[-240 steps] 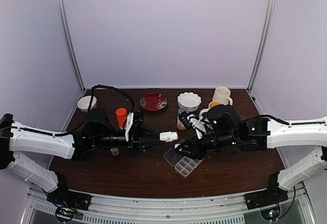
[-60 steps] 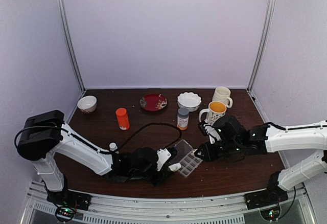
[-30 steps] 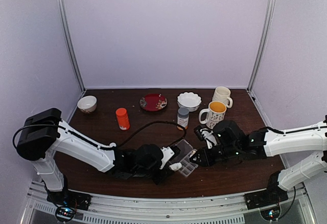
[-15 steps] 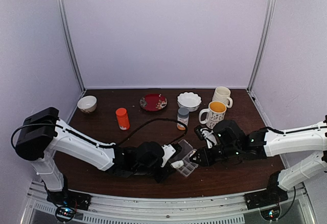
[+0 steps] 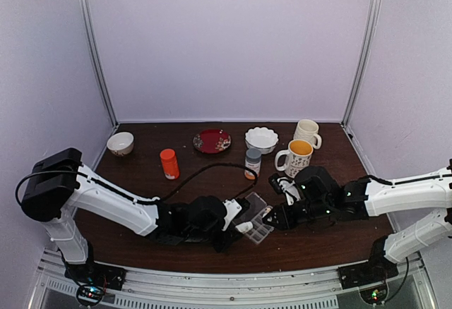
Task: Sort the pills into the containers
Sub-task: Pour the pill into the compartment of the pill container.
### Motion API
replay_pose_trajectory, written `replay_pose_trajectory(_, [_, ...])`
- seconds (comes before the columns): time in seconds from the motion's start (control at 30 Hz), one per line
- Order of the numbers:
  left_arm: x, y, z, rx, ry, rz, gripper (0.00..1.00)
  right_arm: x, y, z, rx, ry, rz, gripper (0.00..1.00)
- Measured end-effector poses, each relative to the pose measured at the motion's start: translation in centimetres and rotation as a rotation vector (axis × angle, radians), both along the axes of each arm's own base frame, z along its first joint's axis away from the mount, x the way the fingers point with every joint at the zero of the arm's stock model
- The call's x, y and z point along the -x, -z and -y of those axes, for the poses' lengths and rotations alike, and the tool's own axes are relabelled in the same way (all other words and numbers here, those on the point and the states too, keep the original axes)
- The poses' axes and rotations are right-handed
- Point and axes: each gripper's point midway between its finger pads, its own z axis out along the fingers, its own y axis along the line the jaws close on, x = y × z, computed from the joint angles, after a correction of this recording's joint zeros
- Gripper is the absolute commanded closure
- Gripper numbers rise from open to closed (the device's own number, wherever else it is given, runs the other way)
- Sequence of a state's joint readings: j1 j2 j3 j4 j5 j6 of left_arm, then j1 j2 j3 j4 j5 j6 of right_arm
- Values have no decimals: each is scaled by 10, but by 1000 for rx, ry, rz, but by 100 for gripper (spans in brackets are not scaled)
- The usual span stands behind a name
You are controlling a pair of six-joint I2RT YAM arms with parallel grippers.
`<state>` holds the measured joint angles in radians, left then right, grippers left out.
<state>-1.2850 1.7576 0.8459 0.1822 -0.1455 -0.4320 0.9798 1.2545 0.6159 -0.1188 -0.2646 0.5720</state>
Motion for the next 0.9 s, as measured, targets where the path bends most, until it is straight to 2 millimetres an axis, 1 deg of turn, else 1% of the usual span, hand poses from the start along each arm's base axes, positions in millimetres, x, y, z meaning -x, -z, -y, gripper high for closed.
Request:
replay_pose_trajectory(0.2, [0, 1, -1, 1, -9, -5, 100, 0, -1, 1, 1, 3, 2, 100])
replay_pose_trajectory(0.77, [3, 12, -4, -30, -20, -26, 100, -1, -1, 1, 5, 3, 8, 100])
replay_pose_trajectory(0.9, [6, 7, 3, -29, -11, -23, 100, -1, 0, 2, 9, -1, 11, 100])
